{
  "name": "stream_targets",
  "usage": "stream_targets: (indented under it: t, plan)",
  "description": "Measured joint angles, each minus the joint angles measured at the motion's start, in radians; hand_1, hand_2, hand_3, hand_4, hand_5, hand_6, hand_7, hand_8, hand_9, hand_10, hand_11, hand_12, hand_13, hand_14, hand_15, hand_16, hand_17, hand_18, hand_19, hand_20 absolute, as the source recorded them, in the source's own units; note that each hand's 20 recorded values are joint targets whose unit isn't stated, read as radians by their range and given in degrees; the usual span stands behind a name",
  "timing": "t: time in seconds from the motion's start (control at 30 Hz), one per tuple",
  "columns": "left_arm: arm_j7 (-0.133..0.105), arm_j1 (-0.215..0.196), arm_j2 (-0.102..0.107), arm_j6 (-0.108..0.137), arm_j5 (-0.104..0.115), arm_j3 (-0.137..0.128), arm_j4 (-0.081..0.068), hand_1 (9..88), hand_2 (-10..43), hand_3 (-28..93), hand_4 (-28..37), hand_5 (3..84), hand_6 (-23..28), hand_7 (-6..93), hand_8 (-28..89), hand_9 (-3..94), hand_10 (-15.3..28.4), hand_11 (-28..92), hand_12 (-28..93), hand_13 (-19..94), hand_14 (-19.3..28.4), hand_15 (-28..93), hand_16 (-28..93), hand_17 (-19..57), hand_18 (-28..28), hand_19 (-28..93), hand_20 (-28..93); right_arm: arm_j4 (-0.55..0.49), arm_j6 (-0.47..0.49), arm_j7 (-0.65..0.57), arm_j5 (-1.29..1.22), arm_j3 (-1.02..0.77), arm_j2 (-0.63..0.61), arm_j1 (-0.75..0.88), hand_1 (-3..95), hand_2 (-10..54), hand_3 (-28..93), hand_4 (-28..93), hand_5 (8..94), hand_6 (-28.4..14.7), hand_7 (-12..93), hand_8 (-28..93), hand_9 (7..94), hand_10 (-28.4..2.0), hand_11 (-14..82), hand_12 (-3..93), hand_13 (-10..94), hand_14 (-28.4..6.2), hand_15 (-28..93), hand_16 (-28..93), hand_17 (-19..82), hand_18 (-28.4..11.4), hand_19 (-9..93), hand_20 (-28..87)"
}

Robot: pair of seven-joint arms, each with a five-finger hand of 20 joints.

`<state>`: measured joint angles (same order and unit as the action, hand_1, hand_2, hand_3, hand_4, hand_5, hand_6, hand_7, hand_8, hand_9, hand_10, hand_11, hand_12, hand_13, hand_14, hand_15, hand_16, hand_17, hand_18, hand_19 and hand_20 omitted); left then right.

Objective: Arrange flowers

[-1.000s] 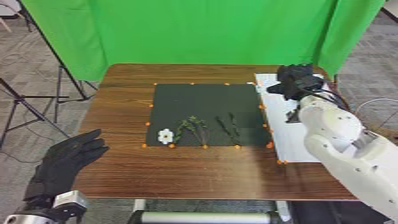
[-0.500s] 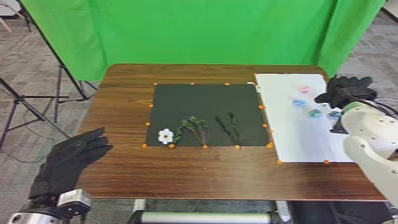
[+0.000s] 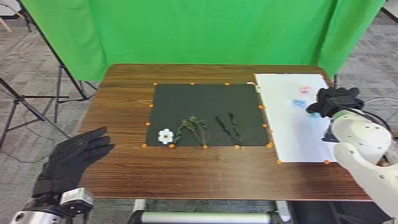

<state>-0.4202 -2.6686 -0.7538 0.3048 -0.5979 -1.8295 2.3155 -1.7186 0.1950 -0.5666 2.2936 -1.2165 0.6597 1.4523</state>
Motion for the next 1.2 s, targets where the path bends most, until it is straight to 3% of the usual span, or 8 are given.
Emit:
stream_targets:
  t: [0.23, 0.43, 0.83, 1.07, 1.2]
  plan:
    - [0.003, 0.000, -0.003, 0.001, 0.004, 0.000, 0.000, 26.2, 6.8, 82, -14.8, 44.5, 13.6, 13.5, -8, 38.5, 22.0, 35, 9, 28, 28.4, 57, -12, -9.3, 21.8, 58, 15, 0.000, 0.026, -0.010, 0.000, -0.031, 0.000, 0.034, 19.6, 0.2, 86, -28, 53.1, -5.8, 22, -14, 43.5, -24.0, 46.3, 22.6, 26, -25.7, 82, 17, 0, -28.4, 65, 38]
    - [-0.013, 0.000, 0.025, 0.004, 0.018, 0.009, -0.002, 26.1, 6.8, 82, -14.8, 44.5, 13.7, 13.4, -8, 38.5, 22.0, 35, 9, 29, 28.4, 58, -12, -9.3, 21.8, 58, 15, 0.034, 0.033, -0.011, 0.015, 0.001, 0.008, 0.018, 19.7, 0.2, 86, -28, 53.0, -5.8, 22, -14, 43.5, -24.0, 46.5, 22.6, 26, -25.7, 82, 17, 0, -28.4, 65, 38]
    - [-0.009, 0.013, 0.020, 0.002, 0.014, 0.012, -0.006, 26.1, 6.9, 82, -14.9, 44.5, 13.6, 13.5, -8, 38.4, 22.0, 35, 9, 29, 28.4, 58, -12, -9.3, 21.8, 58, 15, 0.061, 0.029, -0.027, 0.033, 0.057, 0.028, -0.019, 19.2, 0.6, 84, -28, 53.1, -6.0, 22, -14, 43.4, -24.2, 46.9, 22.7, 26, -26.0, 82, 17, -1, -28.4, 65, 39]
    - [-0.009, 0.016, 0.026, 0.002, 0.016, 0.015, -0.010, 26.1, 6.9, 82, -14.9, 44.5, 13.7, 13.6, -9, 38.5, 22.0, 35, 9, 29, 28.4, 58, -12, -9.3, 21.9, 58, 15, 0.073, 0.004, -0.046, 0.067, 0.100, 0.025, -0.041, 18.4, 0.2, 85, -28, 48.4, -7.6, 23, -13, 39.5, -25.7, 47.6, 22.7, 23, -27.5, 83, 17, -2, -28.4, 65, 40]
    - [-0.008, 0.016, 0.027, 0.002, 0.016, 0.014, -0.010, 26.2, 6.9, 82, -14.9, 44.5, 13.6, 13.6, -9, 38.4, 22.0, 35, 9, 29, 28.4, 58, -12, -9.3, 21.8, 58, 15, 0.076, -0.002, -0.049, 0.072, 0.106, 0.026, -0.043, 19.5, -0.2, 85, -28, 49.6, -6.2, 24, -14, 40.9, -25.1, 48.4, 22.3, 24, -27.1, 83, 16, -2, -28.4, 65, 40]
